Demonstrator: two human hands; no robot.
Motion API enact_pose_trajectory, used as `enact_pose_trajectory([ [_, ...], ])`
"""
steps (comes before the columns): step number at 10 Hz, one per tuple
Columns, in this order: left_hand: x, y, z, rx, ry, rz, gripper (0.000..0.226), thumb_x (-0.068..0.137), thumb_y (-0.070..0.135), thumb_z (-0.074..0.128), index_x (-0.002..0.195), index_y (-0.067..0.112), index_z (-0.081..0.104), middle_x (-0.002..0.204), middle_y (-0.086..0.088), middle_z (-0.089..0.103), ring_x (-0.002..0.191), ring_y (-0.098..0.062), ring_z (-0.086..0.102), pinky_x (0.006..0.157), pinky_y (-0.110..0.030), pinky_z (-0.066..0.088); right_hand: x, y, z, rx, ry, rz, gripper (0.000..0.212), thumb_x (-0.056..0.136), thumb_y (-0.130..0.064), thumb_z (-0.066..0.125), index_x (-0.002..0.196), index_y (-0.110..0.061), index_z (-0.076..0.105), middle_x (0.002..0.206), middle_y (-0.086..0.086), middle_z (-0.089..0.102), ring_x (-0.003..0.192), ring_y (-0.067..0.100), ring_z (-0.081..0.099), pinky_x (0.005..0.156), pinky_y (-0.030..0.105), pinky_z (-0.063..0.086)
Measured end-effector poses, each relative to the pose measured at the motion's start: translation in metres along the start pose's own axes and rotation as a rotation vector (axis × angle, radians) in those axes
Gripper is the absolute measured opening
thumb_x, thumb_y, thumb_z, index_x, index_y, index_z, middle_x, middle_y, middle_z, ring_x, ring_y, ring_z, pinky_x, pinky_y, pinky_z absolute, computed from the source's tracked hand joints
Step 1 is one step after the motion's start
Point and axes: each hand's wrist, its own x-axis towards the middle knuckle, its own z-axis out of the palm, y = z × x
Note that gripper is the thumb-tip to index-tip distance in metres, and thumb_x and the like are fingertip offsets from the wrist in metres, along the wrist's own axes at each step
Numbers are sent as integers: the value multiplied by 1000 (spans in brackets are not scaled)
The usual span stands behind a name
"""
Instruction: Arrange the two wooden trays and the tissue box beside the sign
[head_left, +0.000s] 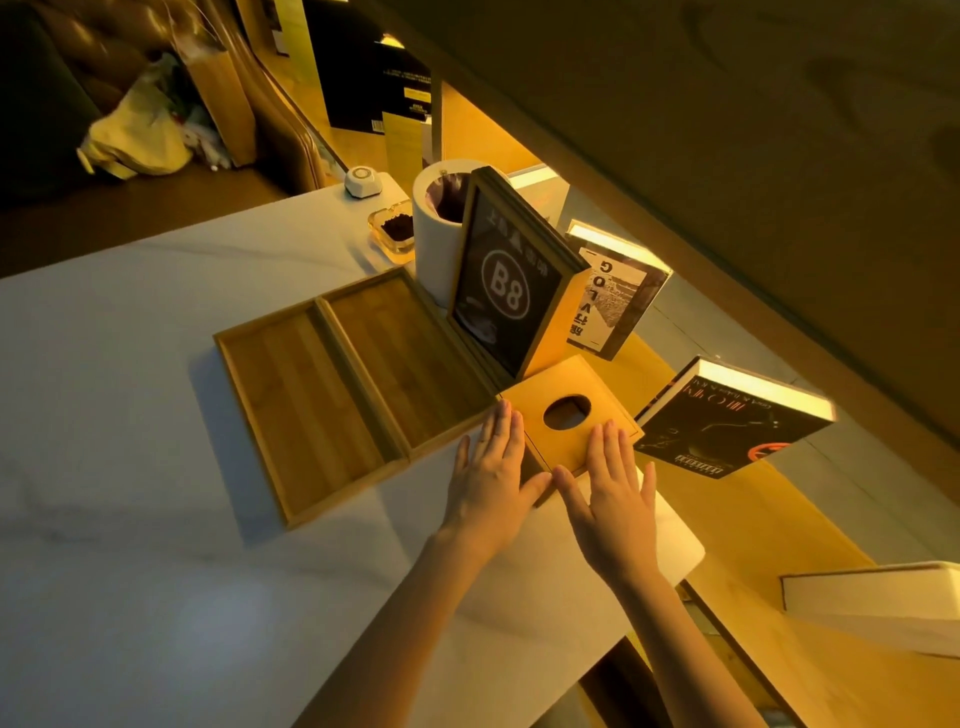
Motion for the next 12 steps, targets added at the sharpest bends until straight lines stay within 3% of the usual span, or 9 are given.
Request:
enact_pose_trajectory([
  [4, 15, 6, 6, 14, 64, 21, 75, 87, 49, 35, 141, 14, -5, 154, -8, -6, 142, -24, -4, 115, -43, 6, 17, 10, -10, 47, -47, -9, 76, 81, -60, 24, 143, -24, -1, 156, -2, -3, 133, 7, -18, 112, 39, -10],
  [6, 16, 6, 3, -11, 10, 16, 73, 88, 48, 35, 141, 15, -5, 155, -7, -8, 142, -24, -4, 115, -44, 6, 17, 9, -9, 21, -18, -22, 77, 83, -66, 21, 144, -22, 3, 154, -4, -2, 140, 14, -11, 112, 40, -9],
  [7, 18, 2, -6, -121, -16, 23, 70, 90, 41, 40, 141, 17, -1, 155, -5, -4, 142, -26, 2, 114, -45, 12, 19, 3, -14, -29, 23, -34, 69, 88, -49, 40, 143, -15, 17, 155, 6, 17, 143, 24, 7, 115, 43, 2],
  [8, 10, -1, -23, -232, 41, 10, 66, 90, 31, 46, 141, 19, 5, 154, -6, 12, 137, -29, 25, 107, -40, 32, 20, -16, -21, 32, 41, -106, 56, 87, -35, 53, 136, -11, 37, 144, 11, 40, 134, 29, 33, 111, 46, 32],
  [9, -5, -8, -48, -327, 122, -35, 53, 91, 25, 46, 138, 14, 24, 149, -9, 31, 132, -26, 36, 104, -35, 36, 19, -53, -27, 156, -6, -249, 44, 88, -23, 54, 129, -10, 44, 132, 13, 53, 119, 27, 51, 95, 35, 44],
  [10, -27, -27, -85, -247, 117, -34, 43, 90, 22, 48, 130, 8, 40, 140, -16, 43, 127, -27, 43, 104, -38, 36, 15, -96, -41, 282, -46, -374, 38, 90, -22, 50, 127, -12, 47, 122, 9, 59, 109, 21, 58, 83, 26, 48],
  [11, -58, -50, -140, -207, 219, -42, 38, 89, 24, 48, 124, 8, 48, 124, -19, 57, 113, -30, 53, 94, -39, 43, 10, -139, -60, 570, -105, -473, 35, 92, -21, 49, 126, -15, 46, 112, 1, 58, 104, 13, 56, 79, 20, 48],
  [12, -95, -65, -197, -219, 301, -94, 33, 90, 23, 46, 120, 8, 52, 120, -18, 60, 109, -28, 55, 88, -35, 44, 1, -176, -91, 741, -122, -559, 34, 91, -24, 49, 124, -17, 48, 108, -3, 57, 102, 11, 56, 86, 29, 48],
])
